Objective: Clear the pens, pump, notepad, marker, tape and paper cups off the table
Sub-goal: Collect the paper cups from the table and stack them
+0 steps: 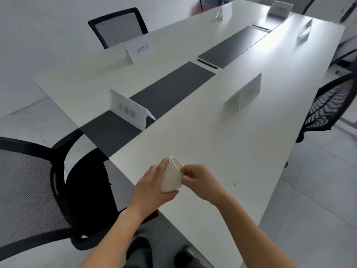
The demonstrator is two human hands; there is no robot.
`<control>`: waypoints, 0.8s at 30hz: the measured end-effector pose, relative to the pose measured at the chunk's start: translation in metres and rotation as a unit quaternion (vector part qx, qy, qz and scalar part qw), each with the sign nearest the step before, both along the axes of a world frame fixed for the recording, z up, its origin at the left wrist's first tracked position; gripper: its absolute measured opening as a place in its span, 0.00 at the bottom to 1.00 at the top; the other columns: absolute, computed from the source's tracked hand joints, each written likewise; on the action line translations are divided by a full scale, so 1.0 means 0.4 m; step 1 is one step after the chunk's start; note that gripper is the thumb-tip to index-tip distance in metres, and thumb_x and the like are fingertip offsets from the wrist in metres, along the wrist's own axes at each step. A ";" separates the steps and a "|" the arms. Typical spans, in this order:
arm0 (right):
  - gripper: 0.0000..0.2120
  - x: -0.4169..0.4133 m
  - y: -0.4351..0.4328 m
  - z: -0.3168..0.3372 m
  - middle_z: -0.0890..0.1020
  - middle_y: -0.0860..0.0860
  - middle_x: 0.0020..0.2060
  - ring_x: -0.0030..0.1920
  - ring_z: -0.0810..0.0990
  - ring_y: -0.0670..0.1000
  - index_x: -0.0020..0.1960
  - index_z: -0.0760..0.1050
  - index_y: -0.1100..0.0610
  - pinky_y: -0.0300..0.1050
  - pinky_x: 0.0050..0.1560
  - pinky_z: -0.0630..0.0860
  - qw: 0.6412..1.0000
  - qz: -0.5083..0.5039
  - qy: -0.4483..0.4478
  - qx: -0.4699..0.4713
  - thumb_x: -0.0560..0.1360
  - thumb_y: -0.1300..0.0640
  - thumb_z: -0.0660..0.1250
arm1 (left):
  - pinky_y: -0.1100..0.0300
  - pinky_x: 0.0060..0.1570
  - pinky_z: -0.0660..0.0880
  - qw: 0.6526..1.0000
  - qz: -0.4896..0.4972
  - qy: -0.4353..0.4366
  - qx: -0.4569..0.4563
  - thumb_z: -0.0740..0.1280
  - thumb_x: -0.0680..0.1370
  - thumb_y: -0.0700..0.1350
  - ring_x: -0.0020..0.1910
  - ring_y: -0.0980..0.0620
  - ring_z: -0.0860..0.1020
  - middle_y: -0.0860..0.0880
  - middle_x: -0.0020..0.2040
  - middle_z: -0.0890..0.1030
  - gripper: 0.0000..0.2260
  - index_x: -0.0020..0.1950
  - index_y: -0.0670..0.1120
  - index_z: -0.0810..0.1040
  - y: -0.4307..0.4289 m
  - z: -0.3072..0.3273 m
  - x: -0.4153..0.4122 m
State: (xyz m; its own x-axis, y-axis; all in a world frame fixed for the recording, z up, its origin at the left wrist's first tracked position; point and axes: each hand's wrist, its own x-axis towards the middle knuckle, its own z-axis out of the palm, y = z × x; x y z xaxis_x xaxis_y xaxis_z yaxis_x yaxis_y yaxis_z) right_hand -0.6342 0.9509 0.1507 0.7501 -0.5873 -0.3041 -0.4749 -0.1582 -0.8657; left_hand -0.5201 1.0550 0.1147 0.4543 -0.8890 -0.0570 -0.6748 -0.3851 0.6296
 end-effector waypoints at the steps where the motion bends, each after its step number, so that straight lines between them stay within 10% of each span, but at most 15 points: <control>1: 0.07 0.018 0.009 -0.001 0.67 0.49 0.27 0.24 0.61 0.43 0.37 0.74 0.63 0.34 0.26 0.58 1.000 0.004 0.008 -0.007 0.69 0.67 0.58 | 0.63 0.45 0.69 1.000 0.002 0.013 0.006 0.72 0.68 0.53 0.54 0.53 0.72 0.51 0.64 0.68 0.40 0.73 0.54 0.52 0.011 -0.004 0.013; 14: 0.06 0.295 0.129 0.002 0.65 0.48 0.26 0.25 0.60 0.44 0.38 0.73 0.67 0.33 0.26 0.58 0.997 -0.038 0.009 -0.069 0.70 0.63 0.63 | 0.54 0.54 0.74 0.998 -0.026 0.053 -0.017 0.71 0.68 0.52 0.55 0.51 0.72 0.52 0.61 0.68 0.39 0.72 0.57 0.52 0.143 -0.029 0.328; 24: 0.07 0.306 0.050 -0.020 0.72 0.59 0.29 0.29 0.66 0.50 0.36 0.72 0.68 0.39 0.28 0.62 0.954 -0.235 0.014 -0.186 0.71 0.65 0.62 | 0.63 0.39 0.67 0.989 0.069 0.115 -0.058 0.73 0.68 0.49 0.50 0.54 0.69 0.54 0.55 0.64 0.42 0.73 0.55 0.51 0.178 -0.066 0.455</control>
